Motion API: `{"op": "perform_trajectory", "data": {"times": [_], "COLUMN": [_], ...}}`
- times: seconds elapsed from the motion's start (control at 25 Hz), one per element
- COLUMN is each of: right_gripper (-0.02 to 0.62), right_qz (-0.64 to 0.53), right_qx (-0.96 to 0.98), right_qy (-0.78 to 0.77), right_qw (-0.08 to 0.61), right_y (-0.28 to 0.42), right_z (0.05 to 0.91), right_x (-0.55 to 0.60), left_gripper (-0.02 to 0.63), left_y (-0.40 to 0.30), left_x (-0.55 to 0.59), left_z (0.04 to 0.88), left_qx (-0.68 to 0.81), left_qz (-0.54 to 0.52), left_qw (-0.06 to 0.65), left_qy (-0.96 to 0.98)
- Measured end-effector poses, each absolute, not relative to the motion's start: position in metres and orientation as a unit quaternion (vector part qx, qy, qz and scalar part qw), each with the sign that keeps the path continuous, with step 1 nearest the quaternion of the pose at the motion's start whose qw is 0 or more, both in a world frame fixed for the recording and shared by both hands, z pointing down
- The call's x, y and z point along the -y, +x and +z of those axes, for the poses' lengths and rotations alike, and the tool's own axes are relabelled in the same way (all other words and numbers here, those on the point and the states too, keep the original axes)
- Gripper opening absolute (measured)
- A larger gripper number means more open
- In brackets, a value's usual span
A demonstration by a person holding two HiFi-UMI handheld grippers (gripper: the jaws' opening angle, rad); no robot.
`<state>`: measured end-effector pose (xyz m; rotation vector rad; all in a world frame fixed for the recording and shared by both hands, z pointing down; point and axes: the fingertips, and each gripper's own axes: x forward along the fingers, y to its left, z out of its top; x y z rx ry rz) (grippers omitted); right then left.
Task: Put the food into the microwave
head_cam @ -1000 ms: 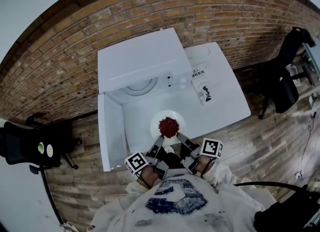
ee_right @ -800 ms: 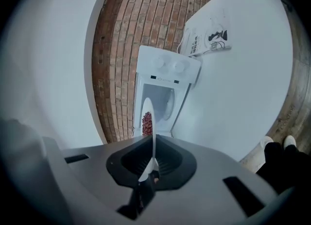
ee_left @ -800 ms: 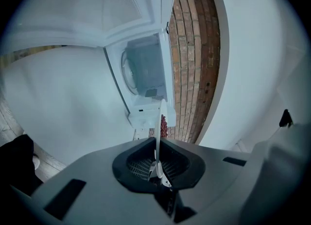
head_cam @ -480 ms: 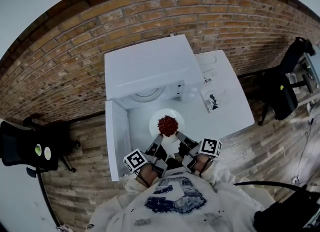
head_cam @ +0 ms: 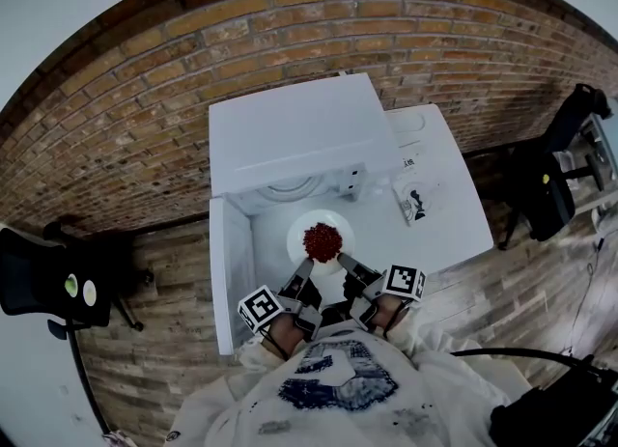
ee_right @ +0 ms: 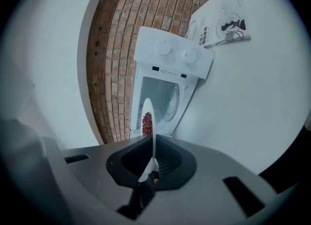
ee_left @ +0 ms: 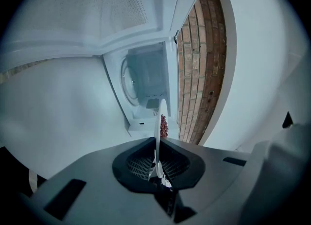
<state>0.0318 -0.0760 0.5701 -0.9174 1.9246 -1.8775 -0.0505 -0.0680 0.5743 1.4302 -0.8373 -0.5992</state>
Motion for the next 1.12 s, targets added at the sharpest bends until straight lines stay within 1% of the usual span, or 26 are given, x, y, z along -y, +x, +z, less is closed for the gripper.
{"op": "perform_trajectory", "data": {"times": [0.6, 1.12], "right_gripper": [0.02, 0.02], "right_qz": [-0.666, -0.687], "right_qx": [-0.674, -0.656], "right_qy": [-0.3, -0.3], "right_qw": [0.114, 0.089], "right_y": [0.014, 0.002], "right_z": [0.596, 0.642], "right_x": [0.13, 0.184], "left_gripper": [0.028, 0.026], "left_y": [-0.067, -0.08], "left_x": [0.115, 0.165], "left_z": [0.6, 0.644], "left_qx": [0.408, 0.445], "left_qz": [-0.278, -0.28], "left_qw": [0.632, 0.64], "left_qy": [0.597, 0.56]}}
